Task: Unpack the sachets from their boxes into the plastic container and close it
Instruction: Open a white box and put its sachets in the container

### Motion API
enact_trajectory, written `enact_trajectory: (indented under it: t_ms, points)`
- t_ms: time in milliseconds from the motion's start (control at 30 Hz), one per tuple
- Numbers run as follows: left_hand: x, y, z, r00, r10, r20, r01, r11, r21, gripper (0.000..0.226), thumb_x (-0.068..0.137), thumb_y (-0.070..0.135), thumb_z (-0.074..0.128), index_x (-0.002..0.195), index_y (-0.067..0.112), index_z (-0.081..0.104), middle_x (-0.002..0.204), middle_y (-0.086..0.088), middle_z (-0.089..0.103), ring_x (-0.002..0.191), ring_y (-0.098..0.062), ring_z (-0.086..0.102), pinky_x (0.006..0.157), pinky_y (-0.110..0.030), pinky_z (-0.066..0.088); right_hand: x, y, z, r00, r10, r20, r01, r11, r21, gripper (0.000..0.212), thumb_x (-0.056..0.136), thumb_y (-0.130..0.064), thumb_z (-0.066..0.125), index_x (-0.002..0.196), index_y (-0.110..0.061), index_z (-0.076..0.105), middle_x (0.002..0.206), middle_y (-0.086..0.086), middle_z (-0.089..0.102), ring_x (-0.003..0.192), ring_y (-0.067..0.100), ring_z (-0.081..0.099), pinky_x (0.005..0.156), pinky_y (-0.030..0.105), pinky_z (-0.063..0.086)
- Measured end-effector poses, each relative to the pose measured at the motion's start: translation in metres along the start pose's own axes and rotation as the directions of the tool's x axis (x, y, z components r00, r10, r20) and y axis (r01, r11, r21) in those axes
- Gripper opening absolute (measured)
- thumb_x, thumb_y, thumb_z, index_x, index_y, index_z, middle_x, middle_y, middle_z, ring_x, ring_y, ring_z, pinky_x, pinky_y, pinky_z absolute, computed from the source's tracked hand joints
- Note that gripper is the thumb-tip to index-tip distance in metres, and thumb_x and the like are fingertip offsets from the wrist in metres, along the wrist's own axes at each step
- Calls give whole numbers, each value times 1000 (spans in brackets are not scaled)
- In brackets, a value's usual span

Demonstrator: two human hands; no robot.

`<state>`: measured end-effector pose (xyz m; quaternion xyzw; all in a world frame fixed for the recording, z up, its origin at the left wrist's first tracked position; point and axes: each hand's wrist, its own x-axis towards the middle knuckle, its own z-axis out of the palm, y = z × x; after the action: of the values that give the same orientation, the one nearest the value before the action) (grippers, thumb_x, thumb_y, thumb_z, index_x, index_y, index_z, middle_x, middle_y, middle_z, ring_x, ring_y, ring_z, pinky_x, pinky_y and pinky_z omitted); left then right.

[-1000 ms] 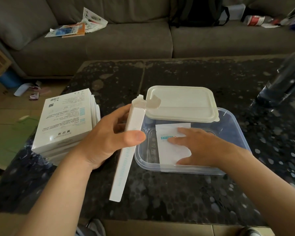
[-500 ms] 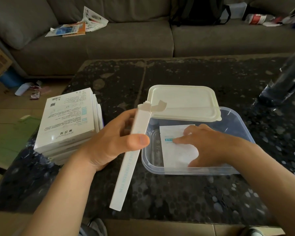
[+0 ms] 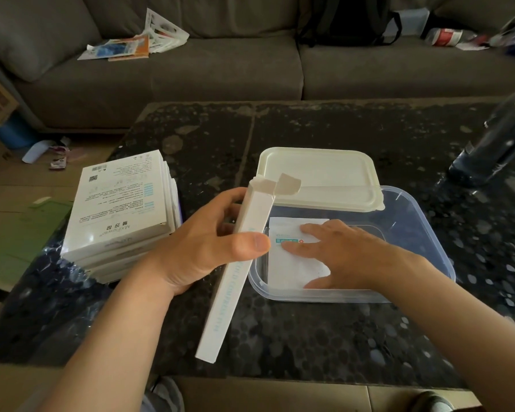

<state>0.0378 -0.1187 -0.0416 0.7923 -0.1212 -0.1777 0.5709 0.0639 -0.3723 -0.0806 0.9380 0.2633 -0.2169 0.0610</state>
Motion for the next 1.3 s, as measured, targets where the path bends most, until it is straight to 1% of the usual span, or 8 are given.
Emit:
enact_trajectory:
  t_ms: [433,567,633,767,867,1000,1167,1300]
  points:
    - [2,0,4,999,40,16,-40,999,11,94,59,52,79,147,35,50,140,2,65,131,-22,61,110,-50,52,5,1,7,999,-34,4,35,998,-52,81,91,-70,42,152,-53,-9,168,-4,-1,152,34,11,120,55,21]
    - [1,2,2,998,54,26,-55,998,31,98,58,51,81,148,36,48,142,5,64,131,-20,61,109,-47,53,0,1,3,999,-13,-50,16,998,59,76,91,-70,43,154,-51,5,167,-7,5,152,28,14,121,51,22]
    - [-1,3,1,998,51,42,-53,997,54,104,56,51,84,151,36,45,144,6,62,132,-20,61,108,-48,53,-4,2,-4,992,54,-110,-27,973,230,67,93,-62,52,153,-48,24,164,-10,21,145,20,30,118,45,30]
    - [-5,10,2,997,26,78,-44,973,229,116,50,59,88,153,46,36,140,30,55,132,-1,55,109,-37,53,-21,11,-31,916,191,-352,5,874,486,14,95,-29,64,107,-36,67,111,-12,69,87,5,60,79,15,46]
    - [-8,17,8,998,0,62,-23,930,368,128,46,65,90,156,50,26,143,40,42,133,11,45,113,-30,47,-47,10,-61,830,254,-497,220,669,710,10,91,-15,69,85,-22,74,76,-8,72,71,9,68,66,21,56]
    - [-10,25,17,1000,-11,29,-6,851,526,139,46,65,94,158,53,13,147,48,22,135,20,29,114,-23,35,-67,-3,-77,837,96,-539,447,448,774,4,84,-12,75,86,-14,78,76,4,72,60,11,63,56,25,56]
    - [-14,31,25,998,54,44,-70,816,574,142,42,78,83,158,53,6,150,47,10,143,12,22,120,-32,34,-58,-7,-67,866,-70,-495,457,511,728,21,88,-21,71,108,-24,79,91,-7,74,82,22,67,72,33,57]
    - [-14,32,31,991,126,53,-128,722,680,141,50,76,85,160,47,2,153,39,7,145,3,16,122,-34,28,-54,-12,-61,922,-148,-358,366,639,677,24,95,-30,62,115,-35,74,84,-36,64,89,-2,63,75,8,47]
